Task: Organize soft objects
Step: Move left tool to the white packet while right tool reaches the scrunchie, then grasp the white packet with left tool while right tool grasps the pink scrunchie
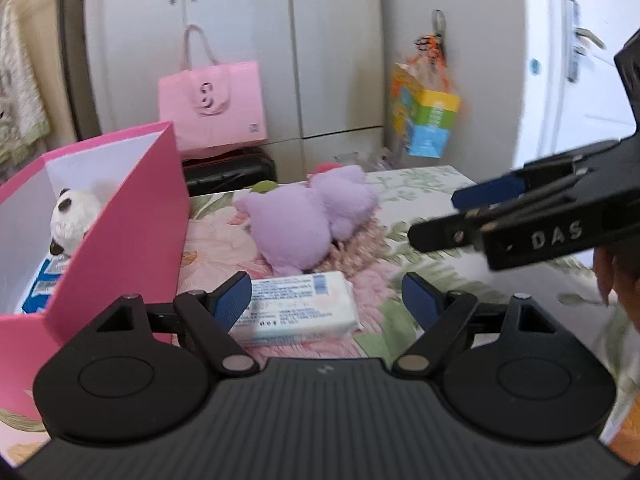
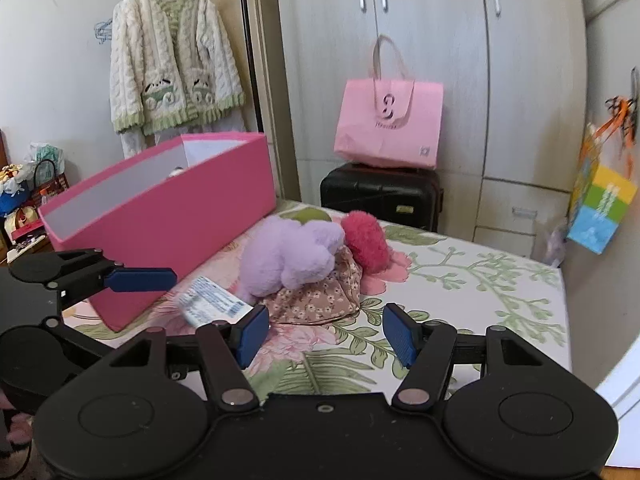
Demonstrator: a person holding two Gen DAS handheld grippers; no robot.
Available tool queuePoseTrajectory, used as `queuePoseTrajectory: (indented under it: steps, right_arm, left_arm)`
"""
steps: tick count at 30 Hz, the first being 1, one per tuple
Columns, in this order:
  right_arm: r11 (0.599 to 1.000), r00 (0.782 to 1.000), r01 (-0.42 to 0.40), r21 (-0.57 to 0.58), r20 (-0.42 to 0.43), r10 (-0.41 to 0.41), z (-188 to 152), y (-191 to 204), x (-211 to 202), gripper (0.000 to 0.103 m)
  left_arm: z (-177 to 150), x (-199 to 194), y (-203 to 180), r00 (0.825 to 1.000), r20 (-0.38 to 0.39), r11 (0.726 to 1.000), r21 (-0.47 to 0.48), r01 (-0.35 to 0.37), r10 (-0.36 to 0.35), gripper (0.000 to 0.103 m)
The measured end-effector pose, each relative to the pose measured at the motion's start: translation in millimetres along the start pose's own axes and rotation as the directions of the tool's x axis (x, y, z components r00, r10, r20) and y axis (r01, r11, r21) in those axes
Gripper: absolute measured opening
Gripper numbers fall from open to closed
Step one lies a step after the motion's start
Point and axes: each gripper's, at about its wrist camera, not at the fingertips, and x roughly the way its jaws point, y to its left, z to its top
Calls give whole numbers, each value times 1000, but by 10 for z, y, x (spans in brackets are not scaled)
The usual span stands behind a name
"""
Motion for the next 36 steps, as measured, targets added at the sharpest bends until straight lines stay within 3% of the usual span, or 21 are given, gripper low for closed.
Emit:
queuePoseTrajectory:
  steps: [5, 8, 14, 18, 22, 27, 30, 33, 36]
  right_arm:
    - [998, 997, -63, 3, -45, 63, 81, -71, 346, 68]
    - [997, 993, -78, 1, -88, 77, 120, -99, 554, 68]
    - [995, 985, -102, 10, -136, 102, 139, -158, 848, 73]
    - [996, 987, -75, -43, -145, 68, 172, -62, 977, 78]
    - [994, 990, -66, -86, -132, 54, 160, 22, 1050, 81]
    - [994, 995, -41, -99, -90, 32, 104, 60, 1039, 79]
    - [992, 996, -46, -117, -75, 37, 72, 94, 985, 53]
    - [988, 997, -37, -151, -66, 27, 27, 174, 909, 19]
    - [980, 998, -7, -198, -67, -6, 2, 278, 874, 13]
  left_arm:
    - [-17, 168, 1, 994, 4, 994, -12, -110, 110, 89]
    - [-77, 264, -75, 985, -5, 982, 66, -174, 175, 89]
    - [-85, 343, -47, 983, -61, 984, 45, -170, 173, 92]
    - [-107, 451, 42, 986, -126, 993, -37, -113, 108, 94]
    - [-130, 457, 143, 989, -134, 991, -103, -83, 69, 86]
    - [-149, 451, 112, 990, -122, 992, -91, -86, 75, 80]
    - [-141, 453, 114, 990, -121, 993, -90, -81, 69, 80]
    - [-139, 435, 110, 990, -121, 993, -86, -78, 67, 79]
    - [-137, 437, 93, 990, -120, 994, -72, -77, 68, 79]
